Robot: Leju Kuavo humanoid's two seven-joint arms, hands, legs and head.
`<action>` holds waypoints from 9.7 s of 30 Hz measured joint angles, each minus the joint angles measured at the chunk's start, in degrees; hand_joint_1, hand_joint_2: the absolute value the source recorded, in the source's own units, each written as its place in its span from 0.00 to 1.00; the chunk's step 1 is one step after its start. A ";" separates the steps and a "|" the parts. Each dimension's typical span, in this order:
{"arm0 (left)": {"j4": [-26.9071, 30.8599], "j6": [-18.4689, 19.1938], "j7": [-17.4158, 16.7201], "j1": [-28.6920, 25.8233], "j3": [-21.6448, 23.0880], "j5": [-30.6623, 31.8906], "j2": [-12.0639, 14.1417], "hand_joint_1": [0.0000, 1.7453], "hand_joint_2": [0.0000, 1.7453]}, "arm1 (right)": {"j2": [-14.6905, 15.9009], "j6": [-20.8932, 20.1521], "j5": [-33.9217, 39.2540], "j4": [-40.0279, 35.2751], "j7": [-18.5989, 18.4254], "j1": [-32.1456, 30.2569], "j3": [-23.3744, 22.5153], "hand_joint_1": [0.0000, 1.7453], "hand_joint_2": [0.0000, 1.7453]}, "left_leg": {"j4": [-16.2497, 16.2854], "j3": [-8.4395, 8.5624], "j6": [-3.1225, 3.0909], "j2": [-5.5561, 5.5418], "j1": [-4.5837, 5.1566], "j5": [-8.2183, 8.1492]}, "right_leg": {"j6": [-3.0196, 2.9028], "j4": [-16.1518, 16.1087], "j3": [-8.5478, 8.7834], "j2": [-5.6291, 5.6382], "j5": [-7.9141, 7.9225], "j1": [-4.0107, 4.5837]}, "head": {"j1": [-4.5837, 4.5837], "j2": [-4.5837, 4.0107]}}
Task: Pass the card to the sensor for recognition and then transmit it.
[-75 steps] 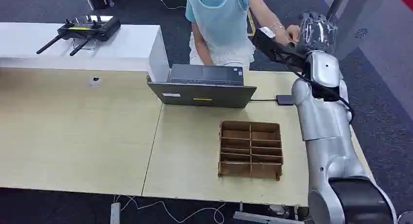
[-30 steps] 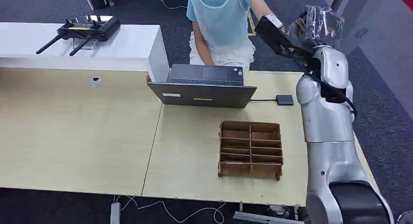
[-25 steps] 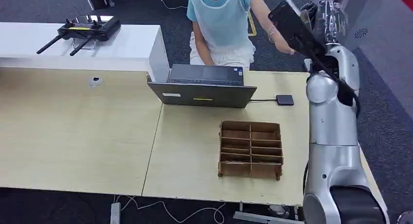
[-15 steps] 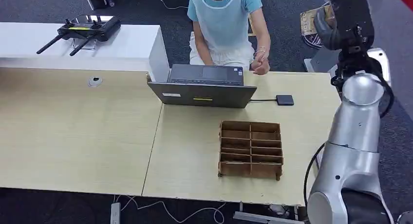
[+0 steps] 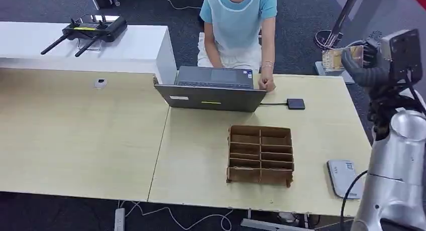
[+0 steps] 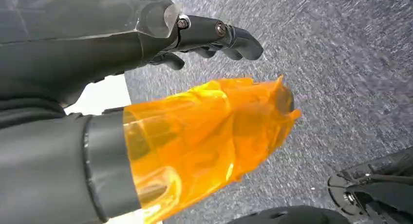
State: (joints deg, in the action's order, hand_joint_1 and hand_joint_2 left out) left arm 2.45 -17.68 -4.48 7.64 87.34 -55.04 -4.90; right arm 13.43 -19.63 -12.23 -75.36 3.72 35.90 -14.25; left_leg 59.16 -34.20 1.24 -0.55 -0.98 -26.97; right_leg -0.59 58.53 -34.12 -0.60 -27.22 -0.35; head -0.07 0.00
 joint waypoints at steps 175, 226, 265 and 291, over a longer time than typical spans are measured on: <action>0.00 0.20 -1.42 0.23 0.00 2.32 0.20 0.00 0.00 | -18.30 12.18 -26.78 -2.10 1.62 -31.86 -28.96 1.00 1.00 | -0.06 0.44 -0.26 0.32 0.03 -0.38 | 0.18 -0.03 0.44 0.18 -0.37 -0.01 | 0.02 0.00; 0.02 0.20 -1.18 0.59 0.00 5.40 0.20 0.00 0.00 | -12.38 13.33 -49.12 -18.38 -4.07 -10.75 -4.19 1.00 1.00 | -0.06 0.46 -0.22 0.52 0.03 -0.23 | 0.09 0.07 0.43 0.38 -0.20 -0.01 | 0.00 0.00; 0.74 2.62 0.46 0.98 0.00 13.84 0.26 0.00 0.00 | -14.26 12.53 -63.92 26.91 -6.19 27.44 31.58 1.00 1.00 | -0.06 0.43 -0.11 0.44 -0.06 -0.12 | 0.04 0.15 0.33 0.37 -0.14 0.02 | 0.00 0.02; 0.87 3.13 -0.77 0.97 0.00 17.07 0.20 0.00 0.00 | -15.26 15.26 -67.44 34.01 -8.00 28.98 31.23 0.00 1.00 | -0.05 0.42 -0.11 0.45 -0.04 -0.12 | 0.05 0.13 0.29 0.38 -0.14 0.03 | 0.00 0.00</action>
State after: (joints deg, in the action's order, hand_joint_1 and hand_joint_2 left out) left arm 3.32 -14.56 -5.25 8.61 87.34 -37.97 -4.70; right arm -1.84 -4.37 -79.67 -41.35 -4.28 64.87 16.98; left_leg 59.10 -33.78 1.13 -0.10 -1.02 -27.10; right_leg -0.54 58.66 -33.83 -0.22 -27.36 -0.32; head -0.07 0.00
